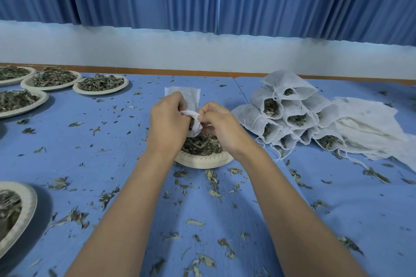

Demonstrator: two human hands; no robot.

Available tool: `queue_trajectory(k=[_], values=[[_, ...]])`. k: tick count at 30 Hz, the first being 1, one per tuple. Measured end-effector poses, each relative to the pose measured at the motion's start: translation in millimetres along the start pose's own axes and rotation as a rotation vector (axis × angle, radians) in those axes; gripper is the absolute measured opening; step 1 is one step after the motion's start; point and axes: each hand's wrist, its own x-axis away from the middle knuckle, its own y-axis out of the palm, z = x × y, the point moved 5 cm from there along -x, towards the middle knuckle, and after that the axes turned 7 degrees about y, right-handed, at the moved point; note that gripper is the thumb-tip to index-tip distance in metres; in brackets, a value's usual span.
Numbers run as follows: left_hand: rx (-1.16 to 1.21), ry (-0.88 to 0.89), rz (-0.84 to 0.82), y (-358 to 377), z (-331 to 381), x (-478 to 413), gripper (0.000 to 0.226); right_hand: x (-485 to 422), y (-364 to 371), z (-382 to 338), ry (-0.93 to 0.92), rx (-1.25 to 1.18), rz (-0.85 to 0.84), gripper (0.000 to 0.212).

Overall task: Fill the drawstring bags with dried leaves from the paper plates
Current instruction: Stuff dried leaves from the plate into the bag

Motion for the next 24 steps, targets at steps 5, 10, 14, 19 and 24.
queue_trajectory(k=[5,10,14,19,24], values=[[0.009,-0.051,0.043,-6,-3,-1,0.022,0,-1,0,-0.02,0.007,0.031,0.02],[0.172,-0.199,0.155,-28,-16,-11,0.029,0,-19,-4,-0.043,0.622,0.16,0.015],[0.287,-0.282,0.197,-35,-24,-15,0.028,4,-12,-2,-0.002,0.706,0.055,0.021],[0.253,-0.327,0.152,-25,-22,-11,0.027,7,13,-5,-0.052,0.326,0.006,0.023],[0.303,-0.38,0.17,-19,-18,-9,0.026,7,30,-3,-0.085,0.155,0.118,0.022]])
